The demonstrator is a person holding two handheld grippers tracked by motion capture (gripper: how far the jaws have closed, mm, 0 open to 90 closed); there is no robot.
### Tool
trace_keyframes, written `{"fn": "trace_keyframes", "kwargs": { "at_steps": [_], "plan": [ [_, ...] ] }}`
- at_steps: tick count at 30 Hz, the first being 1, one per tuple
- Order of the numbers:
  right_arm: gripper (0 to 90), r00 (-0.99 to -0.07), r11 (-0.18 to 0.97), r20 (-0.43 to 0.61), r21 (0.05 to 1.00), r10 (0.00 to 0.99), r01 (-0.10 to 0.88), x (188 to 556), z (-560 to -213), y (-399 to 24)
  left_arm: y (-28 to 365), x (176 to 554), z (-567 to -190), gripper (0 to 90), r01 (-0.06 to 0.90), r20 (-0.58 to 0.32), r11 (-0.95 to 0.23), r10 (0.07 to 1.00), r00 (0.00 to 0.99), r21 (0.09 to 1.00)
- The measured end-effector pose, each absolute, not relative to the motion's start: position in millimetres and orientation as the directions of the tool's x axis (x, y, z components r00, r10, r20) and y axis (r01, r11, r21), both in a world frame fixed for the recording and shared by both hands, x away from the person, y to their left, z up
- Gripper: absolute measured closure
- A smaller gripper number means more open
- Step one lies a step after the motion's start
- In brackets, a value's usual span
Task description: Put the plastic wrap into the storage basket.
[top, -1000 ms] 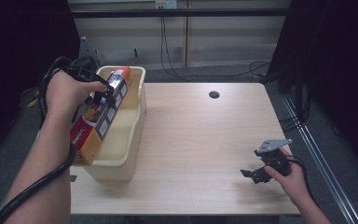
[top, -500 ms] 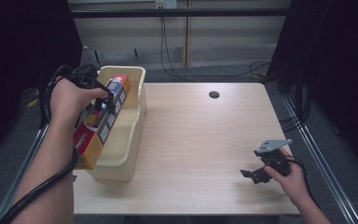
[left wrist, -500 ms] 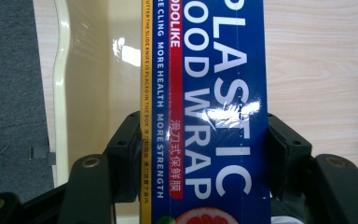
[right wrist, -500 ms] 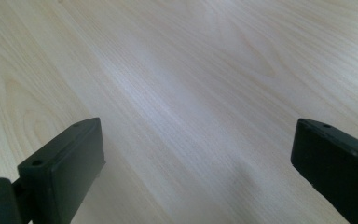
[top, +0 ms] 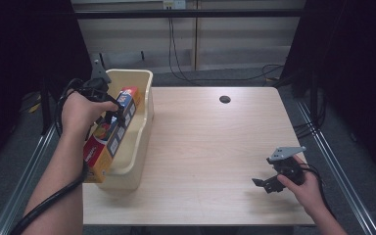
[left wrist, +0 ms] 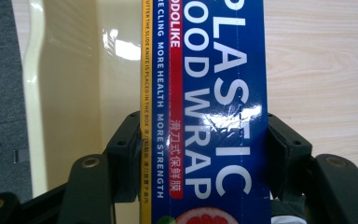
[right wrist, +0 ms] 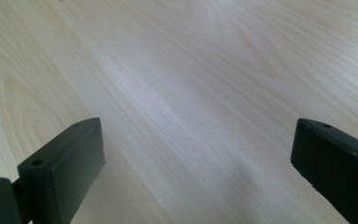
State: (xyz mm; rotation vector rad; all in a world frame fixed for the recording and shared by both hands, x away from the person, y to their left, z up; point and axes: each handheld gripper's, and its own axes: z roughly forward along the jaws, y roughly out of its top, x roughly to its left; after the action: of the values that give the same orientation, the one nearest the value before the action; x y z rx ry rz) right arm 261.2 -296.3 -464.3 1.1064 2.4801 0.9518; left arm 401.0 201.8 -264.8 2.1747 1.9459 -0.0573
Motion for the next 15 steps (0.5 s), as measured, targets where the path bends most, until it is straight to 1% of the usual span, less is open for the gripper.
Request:
{"fn": "trace_keyframes", "kwargs": {
  "at_steps": [2,3,7,11,15],
  "plan": [
    [2.5,-0.675,0.491,0.029,0.662,0.737,0.565,261,-464,-296,202,401,-268,40.5,0.987,-0.186,-0.094,0.976,0.118,0.132],
    [2.5,-0.676,0.493,0.028,0.662,0.737,0.565,261,-464,-296,201,401,-270,40.4,0.986,-0.174,-0.101,0.977,0.123,0.134],
    [2.5,-0.678,0.496,0.028,0.661,0.734,0.564,261,-465,-296,201,402,-277,40.4,0.989,-0.193,-0.09,0.975,0.112,0.121],
    [2.5,-0.679,0.497,0.025,0.661,0.734,0.562,261,-465,-296,200,403,-284,40.4,0.988,-0.181,-0.107,0.975,0.126,0.109],
    [2.5,-0.679,0.497,0.023,0.663,0.734,0.56,261,-465,-296,200,404,-291,40.4,0.989,-0.197,-0.103,0.973,0.121,0.103]
  ]
}}
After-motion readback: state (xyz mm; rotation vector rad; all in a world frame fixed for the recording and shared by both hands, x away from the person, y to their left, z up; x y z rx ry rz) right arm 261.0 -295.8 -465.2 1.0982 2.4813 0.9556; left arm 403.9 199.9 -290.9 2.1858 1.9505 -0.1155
